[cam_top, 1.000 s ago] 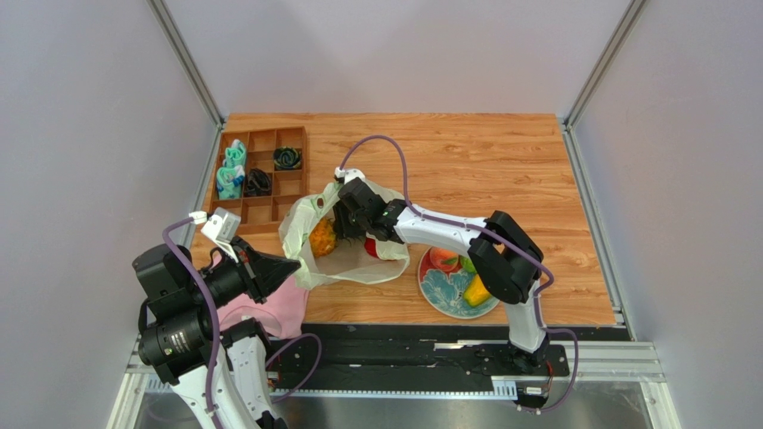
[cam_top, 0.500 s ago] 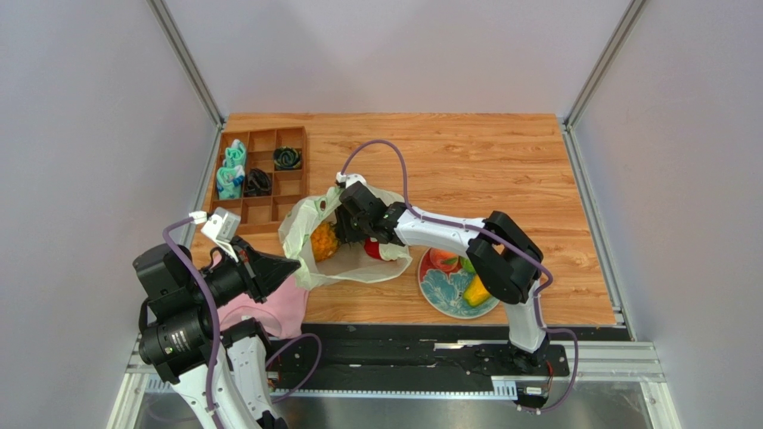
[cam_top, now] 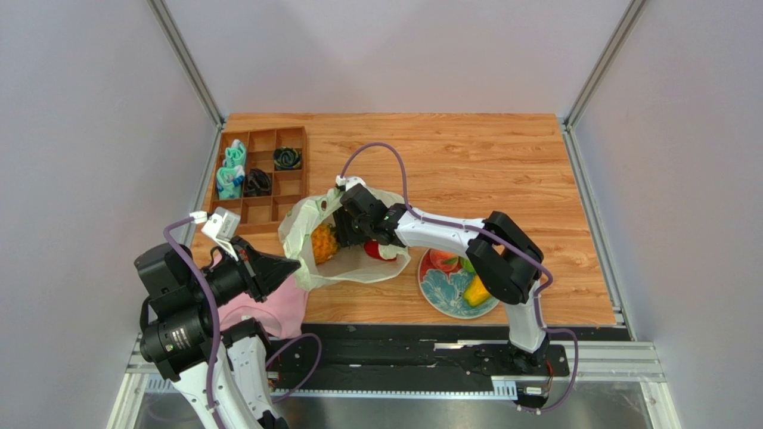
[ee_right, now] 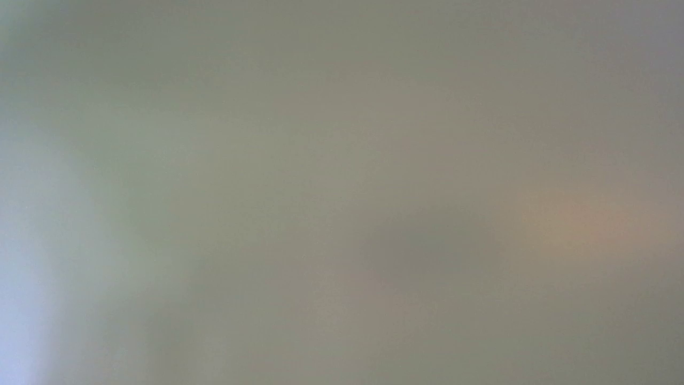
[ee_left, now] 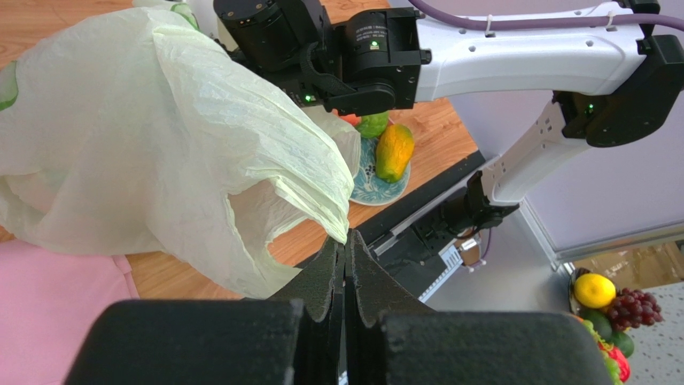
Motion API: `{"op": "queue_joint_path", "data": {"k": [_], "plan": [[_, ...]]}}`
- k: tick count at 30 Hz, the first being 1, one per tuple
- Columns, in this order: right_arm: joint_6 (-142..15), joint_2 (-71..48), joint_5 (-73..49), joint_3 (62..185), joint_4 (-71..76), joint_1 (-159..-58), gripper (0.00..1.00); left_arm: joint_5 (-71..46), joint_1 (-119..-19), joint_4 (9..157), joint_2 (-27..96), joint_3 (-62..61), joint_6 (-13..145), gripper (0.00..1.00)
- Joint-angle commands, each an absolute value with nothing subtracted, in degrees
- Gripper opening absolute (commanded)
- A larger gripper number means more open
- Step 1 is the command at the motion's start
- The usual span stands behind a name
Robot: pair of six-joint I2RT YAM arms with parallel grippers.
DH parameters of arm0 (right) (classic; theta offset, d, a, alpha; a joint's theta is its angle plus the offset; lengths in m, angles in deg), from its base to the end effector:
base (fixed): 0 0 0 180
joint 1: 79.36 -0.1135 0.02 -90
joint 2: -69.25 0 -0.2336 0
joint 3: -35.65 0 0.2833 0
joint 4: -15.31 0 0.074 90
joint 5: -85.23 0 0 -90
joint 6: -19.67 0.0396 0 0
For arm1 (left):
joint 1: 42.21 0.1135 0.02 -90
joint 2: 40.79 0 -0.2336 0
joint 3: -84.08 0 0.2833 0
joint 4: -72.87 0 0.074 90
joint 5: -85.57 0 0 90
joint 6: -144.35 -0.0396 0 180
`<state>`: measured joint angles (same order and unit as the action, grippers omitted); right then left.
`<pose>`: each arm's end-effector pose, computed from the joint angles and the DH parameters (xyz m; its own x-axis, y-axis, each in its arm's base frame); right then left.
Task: Take the fake fruits out of the plastic bag
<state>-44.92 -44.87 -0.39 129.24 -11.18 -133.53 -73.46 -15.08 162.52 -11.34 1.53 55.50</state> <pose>0.2706 0.3697 0.1443 -0.7206 -0.2672 -0.6398 -0.5189 0.8199 0.2421 0.0680 -0.0067 0.4024 -0.5400 -0.2848 -0.7920 0.4937 0.6550 -0.5721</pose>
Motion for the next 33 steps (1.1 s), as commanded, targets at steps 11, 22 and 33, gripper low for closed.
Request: {"op": "queue_joint_path", "data": {"k": [11, 22, 33], "plan": [[-47.2, -42.7, -0.5, 129.8, -12.4, -135.4, 0.12, -75.5, -13.9, 166.6, -11.7, 3.4, 57.9, 0.0], [-60.5, -33.7, -7.1, 133.4, -9.6, -133.8, 0.0, -76.1, -13.9, 163.1, -11.3, 6.4, 60.2, 0.0], [-70.1, -27.7, -23.6, 133.3, -12.6, -133.6, 0.0, -77.9, -13.8, 146.0, -7.7, 7.1, 72.0, 0.0]]}}
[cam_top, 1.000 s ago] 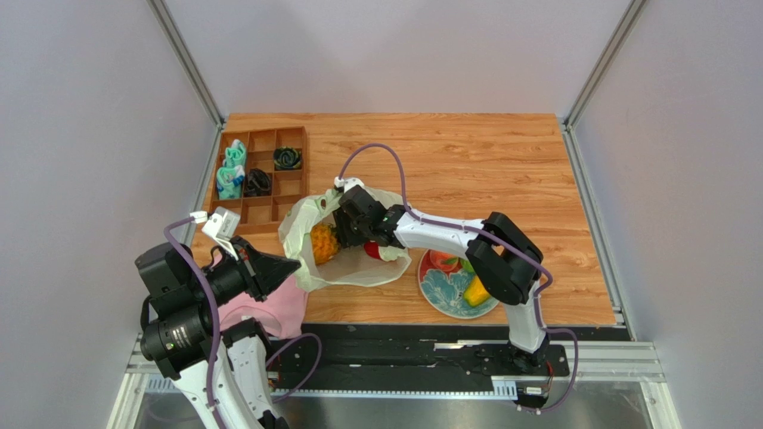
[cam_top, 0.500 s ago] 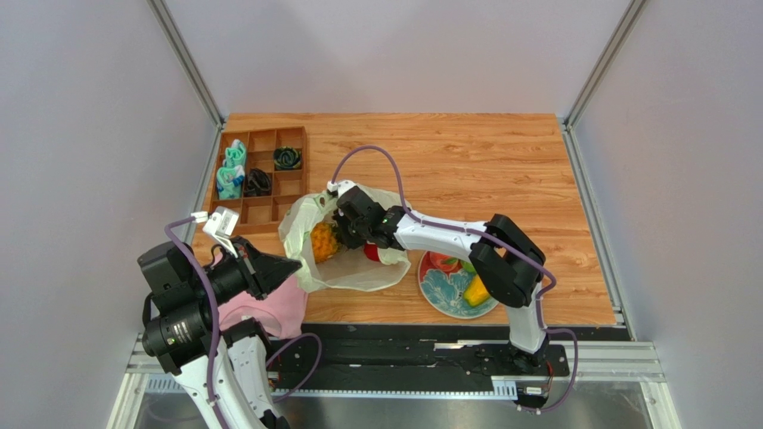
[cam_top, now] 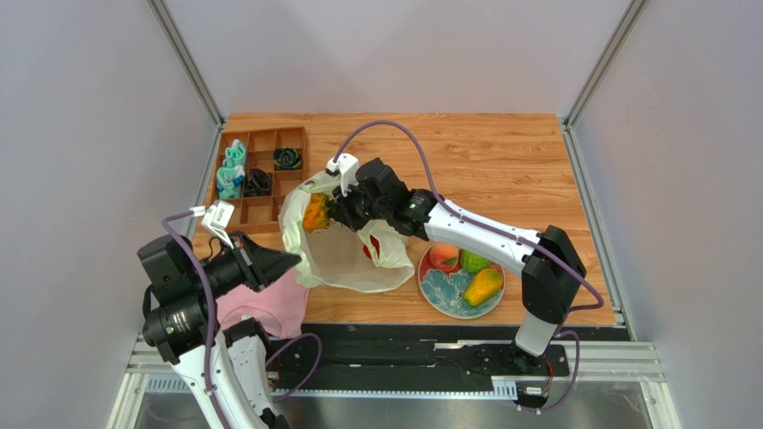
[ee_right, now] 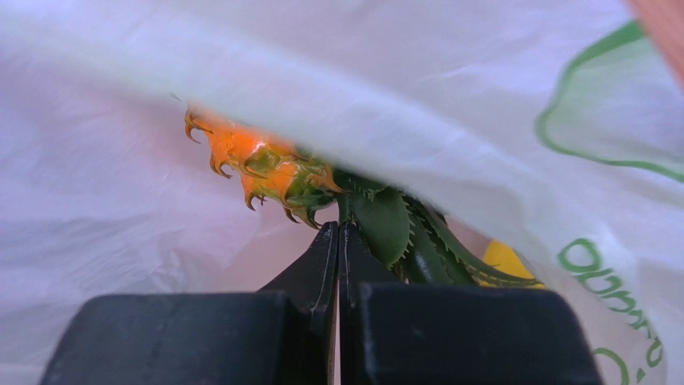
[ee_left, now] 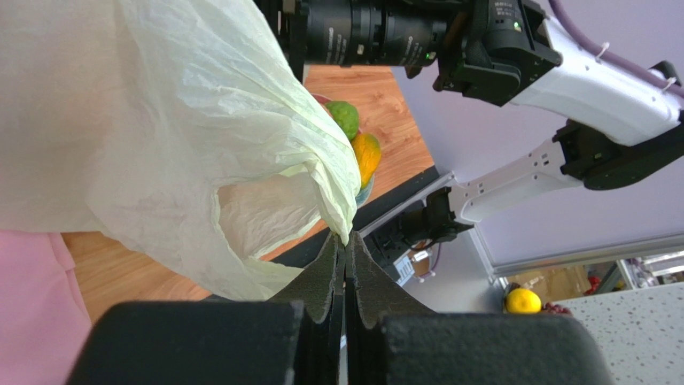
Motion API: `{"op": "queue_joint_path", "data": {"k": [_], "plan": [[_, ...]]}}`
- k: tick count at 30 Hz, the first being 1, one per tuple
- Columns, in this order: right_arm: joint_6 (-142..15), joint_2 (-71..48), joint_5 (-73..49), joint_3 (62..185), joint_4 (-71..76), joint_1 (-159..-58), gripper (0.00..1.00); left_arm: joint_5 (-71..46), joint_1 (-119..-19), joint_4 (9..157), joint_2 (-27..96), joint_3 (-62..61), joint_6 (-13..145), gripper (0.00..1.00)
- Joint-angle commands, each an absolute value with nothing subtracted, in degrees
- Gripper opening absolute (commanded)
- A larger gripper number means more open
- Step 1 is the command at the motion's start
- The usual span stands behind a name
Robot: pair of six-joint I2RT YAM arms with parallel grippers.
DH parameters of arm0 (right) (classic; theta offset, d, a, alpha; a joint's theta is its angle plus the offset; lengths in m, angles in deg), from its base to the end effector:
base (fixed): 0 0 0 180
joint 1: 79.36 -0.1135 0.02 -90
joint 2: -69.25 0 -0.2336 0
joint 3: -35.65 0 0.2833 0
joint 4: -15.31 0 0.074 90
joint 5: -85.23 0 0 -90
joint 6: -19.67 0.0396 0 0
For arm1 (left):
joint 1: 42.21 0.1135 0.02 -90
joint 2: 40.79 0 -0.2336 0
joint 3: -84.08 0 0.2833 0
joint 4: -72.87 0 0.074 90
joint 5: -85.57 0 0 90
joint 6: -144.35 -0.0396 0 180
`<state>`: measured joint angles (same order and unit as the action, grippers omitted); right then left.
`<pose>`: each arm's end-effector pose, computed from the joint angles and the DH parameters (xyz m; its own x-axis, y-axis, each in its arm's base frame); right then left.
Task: Take the fake fruits out of the plastic bag
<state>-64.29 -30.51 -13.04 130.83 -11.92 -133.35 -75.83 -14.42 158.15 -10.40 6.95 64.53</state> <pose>0.2530 0.3578 0.2614 -0.4000 -0.3732 -0.8371 -0.8349 0.5251 0.1648 0.0886 0.0043 0.3840 -0.6321 -0.3969 -0.6655 0.4017 0.5666 -0.7195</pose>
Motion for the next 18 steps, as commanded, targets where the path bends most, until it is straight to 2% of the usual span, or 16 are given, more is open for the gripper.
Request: {"op": "queue_joint_path", "data": {"k": [1, 3, 8, 18], "plan": [[-71.9, -27.4, -24.5, 134.5, -13.5, -133.6, 0.0, -77.5, -13.8, 144.0, -5.7, 6.6, 73.2, 0.0], [-75.7, -26.9, -26.1, 136.4, -18.8, -133.7, 0.0, -75.8, -13.9, 140.7, -3.6, 5.5, 74.9, 0.0], [-81.0, -22.1, -28.1, 137.3, -24.2, -133.2, 0.0, -62.3, -13.9, 140.7, 1.6, -0.1, 72.1, 0.0], [-88.5, -12.8, -26.5, 132.0, -20.4, -133.4, 0.0, -58.8, -13.9, 138.5, 7.4, 1.1, 72.0, 0.0]]}}
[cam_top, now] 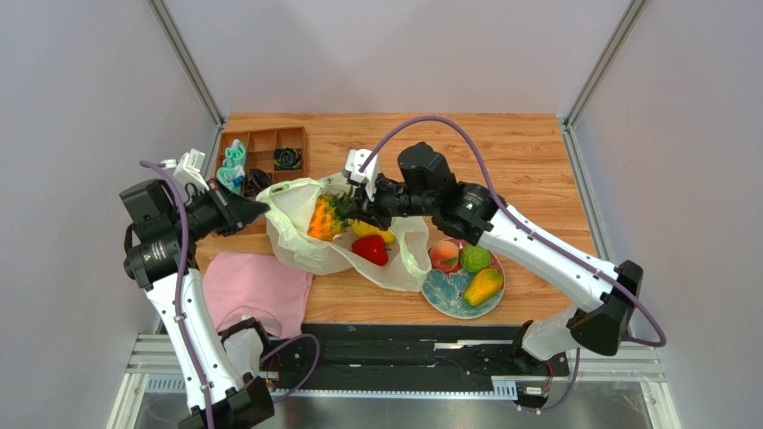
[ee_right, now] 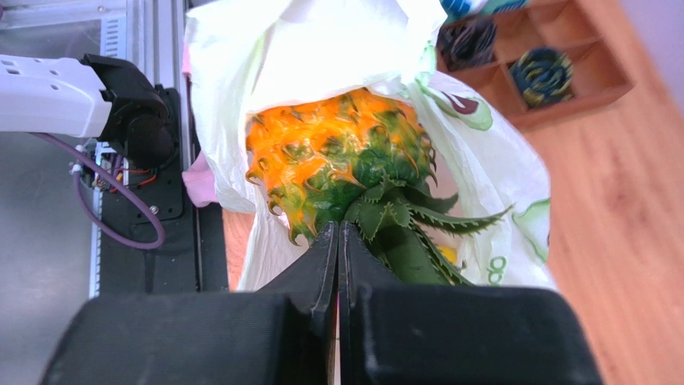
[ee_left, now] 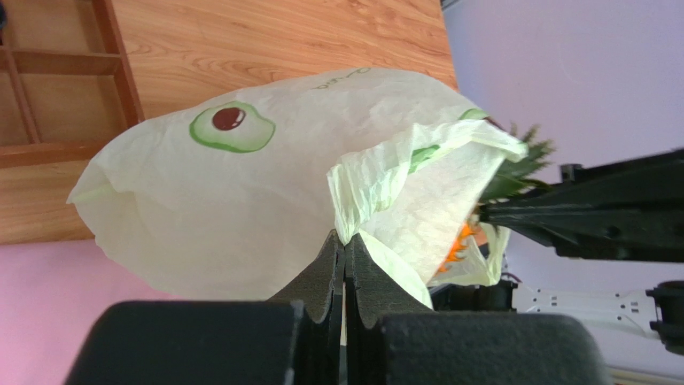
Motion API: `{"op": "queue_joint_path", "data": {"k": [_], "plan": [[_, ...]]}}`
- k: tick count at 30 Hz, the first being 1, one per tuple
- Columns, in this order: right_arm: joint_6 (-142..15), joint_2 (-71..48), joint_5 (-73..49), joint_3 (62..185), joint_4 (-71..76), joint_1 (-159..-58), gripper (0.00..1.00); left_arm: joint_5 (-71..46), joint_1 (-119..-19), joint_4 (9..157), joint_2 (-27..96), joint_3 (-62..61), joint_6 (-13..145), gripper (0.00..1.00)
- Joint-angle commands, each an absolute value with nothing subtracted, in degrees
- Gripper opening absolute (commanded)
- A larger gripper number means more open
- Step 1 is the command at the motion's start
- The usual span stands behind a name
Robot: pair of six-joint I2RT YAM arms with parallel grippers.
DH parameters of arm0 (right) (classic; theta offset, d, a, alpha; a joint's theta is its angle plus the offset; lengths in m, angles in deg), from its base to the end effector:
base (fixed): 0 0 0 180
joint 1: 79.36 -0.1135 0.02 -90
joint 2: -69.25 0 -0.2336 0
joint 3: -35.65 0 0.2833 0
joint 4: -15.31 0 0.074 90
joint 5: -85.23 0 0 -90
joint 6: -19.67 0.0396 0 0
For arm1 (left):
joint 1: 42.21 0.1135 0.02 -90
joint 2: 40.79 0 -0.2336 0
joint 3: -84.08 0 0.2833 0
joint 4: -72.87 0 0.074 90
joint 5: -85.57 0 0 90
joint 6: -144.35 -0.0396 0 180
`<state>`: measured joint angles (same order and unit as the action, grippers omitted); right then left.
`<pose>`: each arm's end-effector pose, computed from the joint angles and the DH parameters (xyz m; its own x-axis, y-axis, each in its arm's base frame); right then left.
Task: Take the fake fruits out of the plastic bag
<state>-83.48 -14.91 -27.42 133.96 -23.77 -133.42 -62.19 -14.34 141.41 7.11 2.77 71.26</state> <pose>0.2055 0.3095 0.3685 -0.0243 -0.3912 -0.9200 -0.9835 0.1745 -0.0482 0.1727 0.0534 0.3881 -0.5920 -0.4886 -0.6409 0.1985 0.6823 -0.7036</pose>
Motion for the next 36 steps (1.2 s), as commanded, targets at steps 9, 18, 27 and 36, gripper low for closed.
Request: {"op": "queue_joint_path", "data": {"k": [9, 18, 27, 36], "plan": [[-95.1, -9.5, -19.9, 130.1, -18.9, -132.3, 0.0, -49.4, -13.8, 133.8, 8.2, -6.3, 76.5, 0.0], [-97.0, -3.5, -28.2, 135.8, -17.3, -131.1, 0.0, -55.1, -13.9, 125.6, 11.8, 1.9, 83.4, 0.0], [-98.9, 0.0, -27.9, 137.9, -21.1, -131.3, 0.0, -57.2, -14.0, 121.7, 14.6, 1.1, 85.8, 0.0], [-79.4, -4.7, -27.0, 130.6, -20.9, -131.7, 0.5, -59.4, -15.2, 122.5, 8.2, 11.1, 88.6, 0.0]]}}
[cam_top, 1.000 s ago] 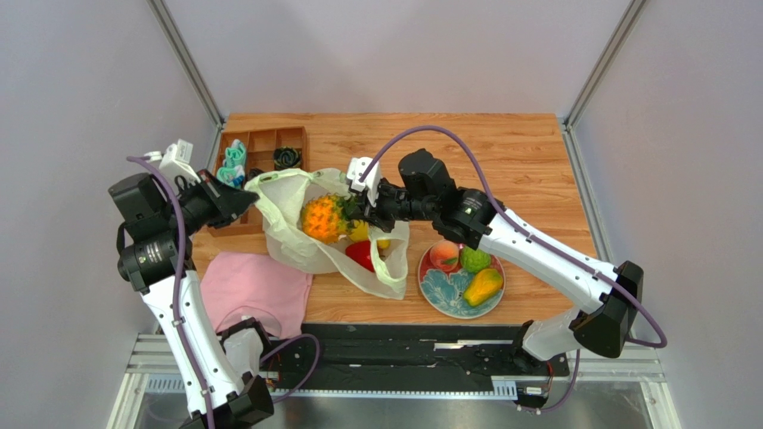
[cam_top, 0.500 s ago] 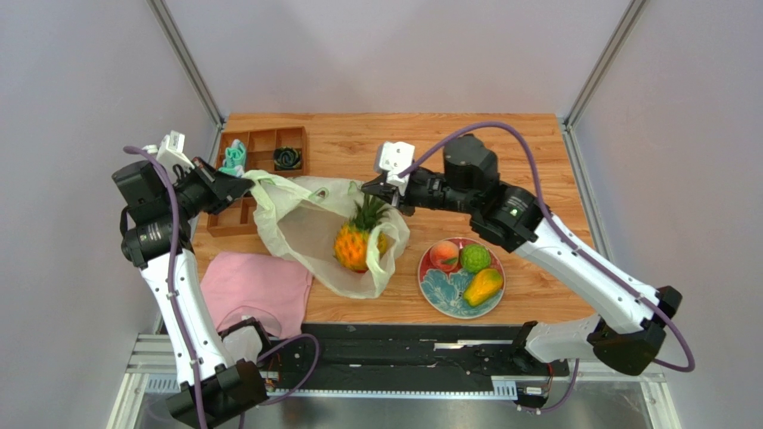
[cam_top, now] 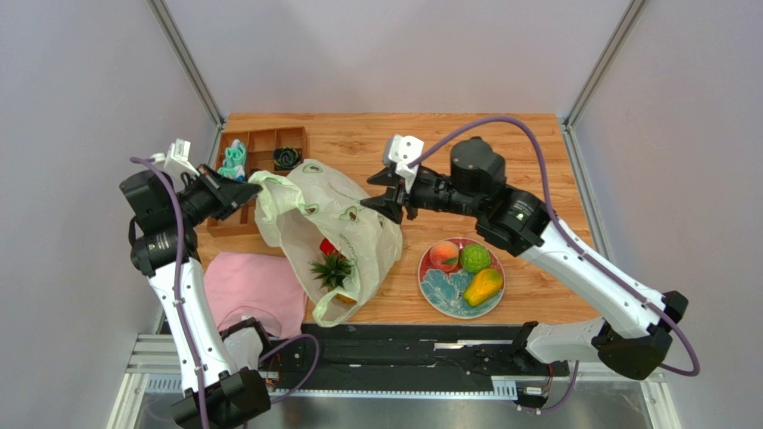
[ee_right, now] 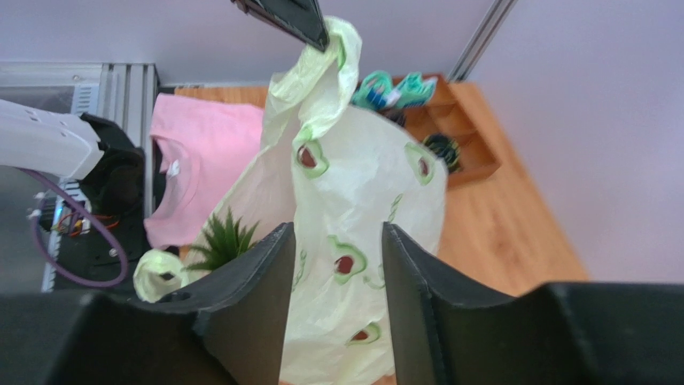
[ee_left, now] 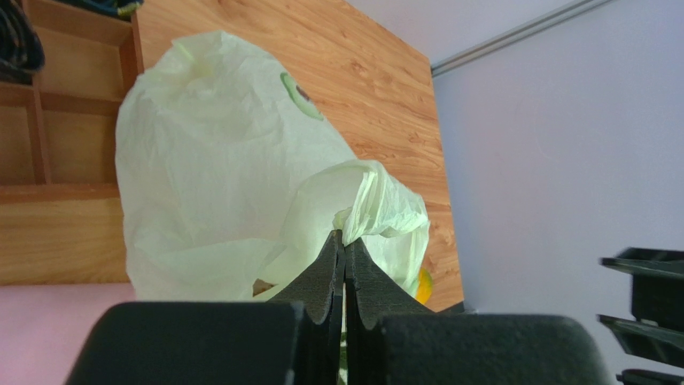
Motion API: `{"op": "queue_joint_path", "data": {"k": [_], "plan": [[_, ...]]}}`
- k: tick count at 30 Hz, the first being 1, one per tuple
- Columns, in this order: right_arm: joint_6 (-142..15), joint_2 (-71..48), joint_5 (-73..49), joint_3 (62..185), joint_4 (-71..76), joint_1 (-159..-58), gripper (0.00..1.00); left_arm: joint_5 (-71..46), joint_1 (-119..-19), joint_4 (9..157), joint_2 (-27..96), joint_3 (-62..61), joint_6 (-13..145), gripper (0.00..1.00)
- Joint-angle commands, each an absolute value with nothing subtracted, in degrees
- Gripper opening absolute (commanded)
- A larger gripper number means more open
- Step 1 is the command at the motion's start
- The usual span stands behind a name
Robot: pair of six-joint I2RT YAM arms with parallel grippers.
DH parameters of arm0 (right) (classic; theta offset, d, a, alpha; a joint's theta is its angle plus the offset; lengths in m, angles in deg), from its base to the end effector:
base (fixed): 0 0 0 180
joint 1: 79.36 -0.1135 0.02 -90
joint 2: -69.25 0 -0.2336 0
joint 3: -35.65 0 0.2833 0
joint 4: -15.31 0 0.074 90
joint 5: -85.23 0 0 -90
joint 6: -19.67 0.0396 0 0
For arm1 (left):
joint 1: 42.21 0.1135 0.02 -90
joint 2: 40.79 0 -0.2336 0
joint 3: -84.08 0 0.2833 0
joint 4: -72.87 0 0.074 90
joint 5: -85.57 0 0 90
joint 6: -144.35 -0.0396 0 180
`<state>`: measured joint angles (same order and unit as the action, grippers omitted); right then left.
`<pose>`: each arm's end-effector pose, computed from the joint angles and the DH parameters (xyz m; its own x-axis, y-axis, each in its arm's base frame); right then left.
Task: Take the fake fruits out of the plastic bag
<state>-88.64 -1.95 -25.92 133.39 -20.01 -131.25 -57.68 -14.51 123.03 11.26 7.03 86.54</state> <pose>0.1787 0.2510 0.4443 0.2102 -0.2067 -0.9555 -0.9352 0.2424 -0.2582 0.2109 0.0749 0.3759 -0.5125 -0.6291 -0.5845 0.1075 0.6283 -0.7705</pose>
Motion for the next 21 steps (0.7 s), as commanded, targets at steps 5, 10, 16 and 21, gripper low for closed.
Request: {"op": "queue_joint_path", "data": {"k": [5, 10, 16, 21], "plan": [[-88.9, -7.3, -33.7, 126.2, -25.7, -134.5, 0.51, -58.9, -15.4, 122.3, 5.3, 16.4, 90.0, 0.0], [-89.9, -13.2, -36.0, 125.4, -23.2, -136.1, 0.61, -58.4, -15.5, 122.3, 3.5, 18.1, 90.4, 0.0], [-87.7, -18.9, -31.5, 128.2, -20.3, -139.5, 0.76, -58.6, -15.4, 122.7, 2.2, 19.3, 90.4, 0.0], [-80.6, -22.4, -20.5, 128.1, -17.4, -139.7, 0.73, -58.5, -15.3, 123.1, 0.3, 19.1, 90.5, 0.0]]}}
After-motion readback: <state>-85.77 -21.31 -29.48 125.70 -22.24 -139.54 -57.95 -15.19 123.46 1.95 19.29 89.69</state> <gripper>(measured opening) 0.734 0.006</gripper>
